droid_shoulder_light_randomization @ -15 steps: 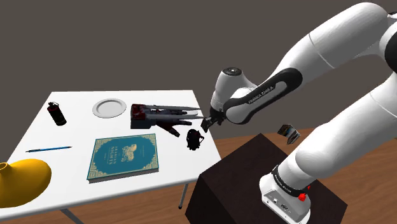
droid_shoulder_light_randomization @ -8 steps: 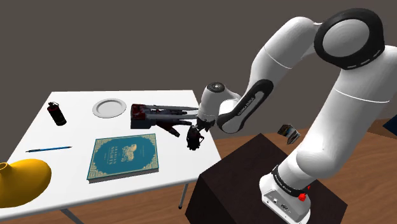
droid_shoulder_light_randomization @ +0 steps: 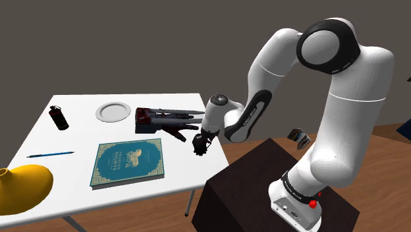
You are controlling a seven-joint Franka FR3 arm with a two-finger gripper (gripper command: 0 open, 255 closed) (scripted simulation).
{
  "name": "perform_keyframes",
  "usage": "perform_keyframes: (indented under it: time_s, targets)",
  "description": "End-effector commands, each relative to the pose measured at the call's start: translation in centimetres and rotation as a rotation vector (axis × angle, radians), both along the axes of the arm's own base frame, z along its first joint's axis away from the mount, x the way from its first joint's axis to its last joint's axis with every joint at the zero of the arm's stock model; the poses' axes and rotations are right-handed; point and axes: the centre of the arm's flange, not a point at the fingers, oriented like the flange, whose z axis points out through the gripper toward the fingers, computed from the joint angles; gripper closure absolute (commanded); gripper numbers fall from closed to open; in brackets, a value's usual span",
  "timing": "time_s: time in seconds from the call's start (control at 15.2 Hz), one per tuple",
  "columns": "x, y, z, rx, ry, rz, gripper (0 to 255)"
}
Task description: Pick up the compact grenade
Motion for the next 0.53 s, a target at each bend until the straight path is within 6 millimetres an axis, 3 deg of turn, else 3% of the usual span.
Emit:
perform_keyframes:
  time_s: [0.0,0.07,0.46]
  targets:
    - [-0.03,0.10,-0.44,0.000,0.000,0.000,0]
    - [-0.06,0.11,-0.39,0.000,0.000,0.000,255]
    - [-0.07,0.10,-0.39,0.000,0.000,0.000,255]
